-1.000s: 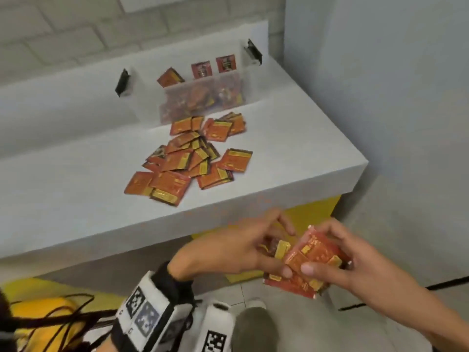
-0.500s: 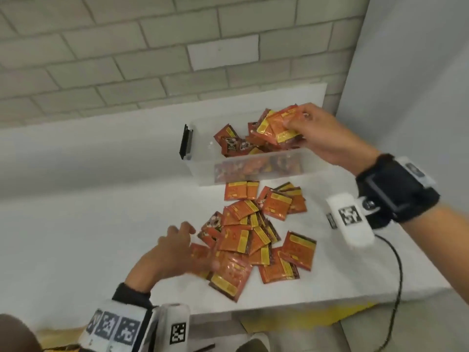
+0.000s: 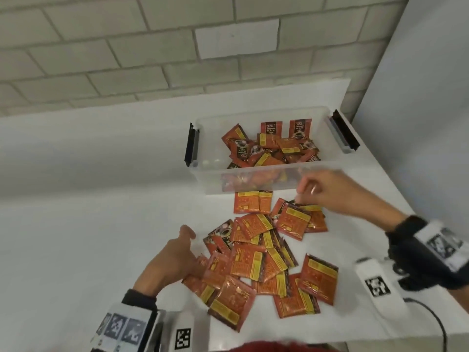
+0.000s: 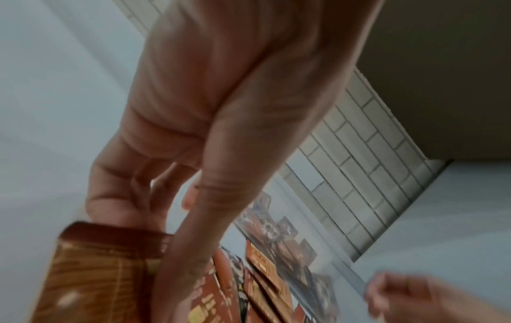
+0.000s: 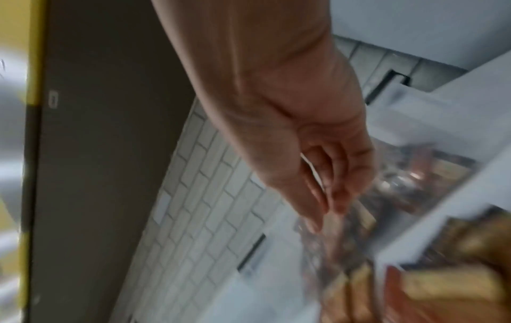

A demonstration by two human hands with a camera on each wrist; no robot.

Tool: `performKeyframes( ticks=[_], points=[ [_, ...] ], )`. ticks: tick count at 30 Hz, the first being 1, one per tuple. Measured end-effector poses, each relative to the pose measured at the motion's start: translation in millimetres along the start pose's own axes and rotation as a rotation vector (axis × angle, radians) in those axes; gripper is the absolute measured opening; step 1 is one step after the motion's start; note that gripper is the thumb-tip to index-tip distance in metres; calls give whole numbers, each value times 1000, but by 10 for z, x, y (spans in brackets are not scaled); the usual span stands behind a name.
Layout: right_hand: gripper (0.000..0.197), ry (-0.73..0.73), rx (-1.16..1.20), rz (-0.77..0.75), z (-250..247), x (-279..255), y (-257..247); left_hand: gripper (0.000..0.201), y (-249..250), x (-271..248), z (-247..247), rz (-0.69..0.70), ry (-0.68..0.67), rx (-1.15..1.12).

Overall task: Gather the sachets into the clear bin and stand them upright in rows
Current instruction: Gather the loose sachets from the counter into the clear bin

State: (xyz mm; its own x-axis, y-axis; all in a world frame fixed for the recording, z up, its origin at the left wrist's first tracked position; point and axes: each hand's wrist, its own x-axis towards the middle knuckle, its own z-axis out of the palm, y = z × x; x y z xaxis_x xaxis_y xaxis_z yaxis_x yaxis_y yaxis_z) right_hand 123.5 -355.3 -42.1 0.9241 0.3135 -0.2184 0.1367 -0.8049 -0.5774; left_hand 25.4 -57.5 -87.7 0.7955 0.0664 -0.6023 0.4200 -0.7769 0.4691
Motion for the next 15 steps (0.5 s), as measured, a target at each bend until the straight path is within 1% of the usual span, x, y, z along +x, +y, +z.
performKeyframes(
  ticks=[2,3,4,5,6,9,10,13,15],
  points=[
    [45,-46,-146,84,235,11,131,47,-5,20,-82,13,-19,7],
    [59,-66,-228,119,337,49,197,32,-16,36,-127,34,-17,25],
    [67,-79,-290,136,412,88,255,16,-29,56,-178,56,-11,40],
    [69,-78,-307,141,454,116,283,4,-42,63,-228,77,-6,29],
    [64,-63,-276,134,478,141,303,7,-53,64,-282,90,0,11],
    [35,13,-168,71,495,179,306,17,-33,25,-437,87,39,-67],
    [29,19,-149,59,486,190,305,19,-13,10,-478,74,55,-107],
    [22,1,15,90,394,188,331,20,70,19,-500,49,44,-216],
    [18,-10,95,111,277,138,367,22,157,70,-435,54,19,-236]
  ],
)
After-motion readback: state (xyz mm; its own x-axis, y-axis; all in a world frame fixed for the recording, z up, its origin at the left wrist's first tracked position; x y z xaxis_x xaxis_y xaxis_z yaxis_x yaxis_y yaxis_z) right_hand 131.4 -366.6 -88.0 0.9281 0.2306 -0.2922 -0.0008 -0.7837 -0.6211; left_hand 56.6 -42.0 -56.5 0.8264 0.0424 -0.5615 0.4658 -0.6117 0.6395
